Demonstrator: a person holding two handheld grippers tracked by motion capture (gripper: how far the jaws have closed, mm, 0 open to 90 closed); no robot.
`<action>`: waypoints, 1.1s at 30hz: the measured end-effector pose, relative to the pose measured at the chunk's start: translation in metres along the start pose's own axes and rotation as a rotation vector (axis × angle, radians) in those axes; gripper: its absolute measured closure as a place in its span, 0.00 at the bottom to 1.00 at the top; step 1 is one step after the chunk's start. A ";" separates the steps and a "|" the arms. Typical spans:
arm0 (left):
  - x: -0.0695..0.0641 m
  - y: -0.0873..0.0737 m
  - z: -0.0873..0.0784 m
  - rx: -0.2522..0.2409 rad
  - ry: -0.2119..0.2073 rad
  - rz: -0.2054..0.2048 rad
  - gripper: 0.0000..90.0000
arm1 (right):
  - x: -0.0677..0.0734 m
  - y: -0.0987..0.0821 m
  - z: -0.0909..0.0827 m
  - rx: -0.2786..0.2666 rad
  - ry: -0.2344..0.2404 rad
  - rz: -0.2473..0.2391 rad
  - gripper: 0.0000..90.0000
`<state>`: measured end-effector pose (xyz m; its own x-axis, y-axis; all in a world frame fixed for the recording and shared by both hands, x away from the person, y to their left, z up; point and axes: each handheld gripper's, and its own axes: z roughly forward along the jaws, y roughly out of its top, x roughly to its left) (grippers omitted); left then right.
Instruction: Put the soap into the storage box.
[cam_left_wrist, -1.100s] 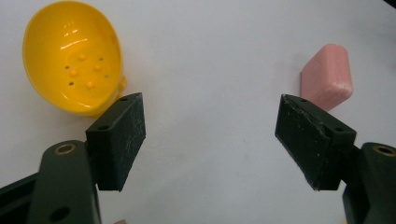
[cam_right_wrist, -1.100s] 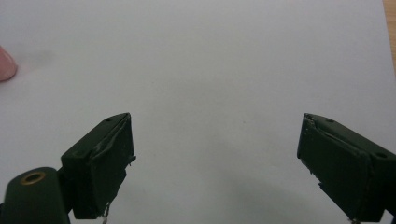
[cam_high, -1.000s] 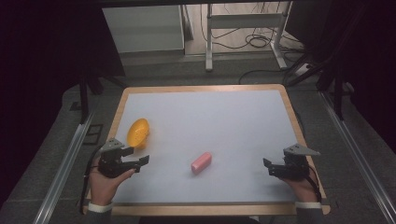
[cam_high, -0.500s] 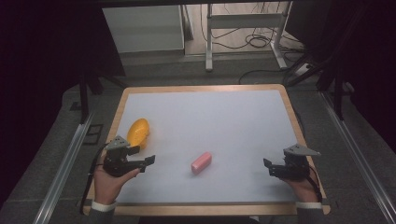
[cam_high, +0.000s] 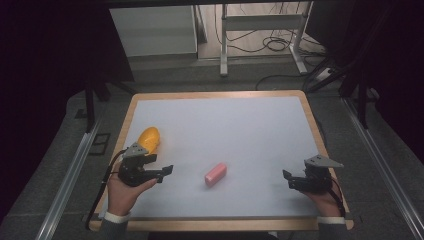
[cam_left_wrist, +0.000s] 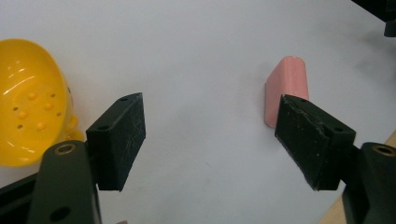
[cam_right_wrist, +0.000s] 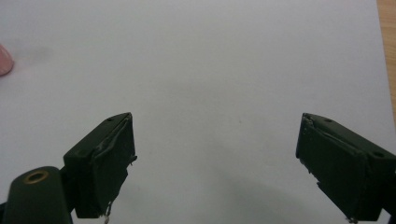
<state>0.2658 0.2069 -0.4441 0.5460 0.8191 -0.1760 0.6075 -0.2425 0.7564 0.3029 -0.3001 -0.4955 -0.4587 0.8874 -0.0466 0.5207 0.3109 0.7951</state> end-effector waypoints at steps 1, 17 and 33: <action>-0.001 0.000 0.001 -0.002 0.002 0.000 0.28 | 0.000 0.000 0.000 0.001 -0.002 -0.001 0.13; -0.025 0.010 0.025 0.053 0.006 0.063 0.28 | -0.002 -0.001 0.000 -0.003 -0.019 0.003 0.13; -0.043 0.021 0.040 0.066 -0.021 0.093 0.28 | -0.001 -0.003 0.003 0.010 -0.017 -0.004 0.13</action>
<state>0.2778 0.1459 -0.4456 0.6132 0.7806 -0.1209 0.5903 -0.3511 0.7268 0.3039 -0.3004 -0.4994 -0.4483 0.8918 -0.0605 0.5258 0.3178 0.7890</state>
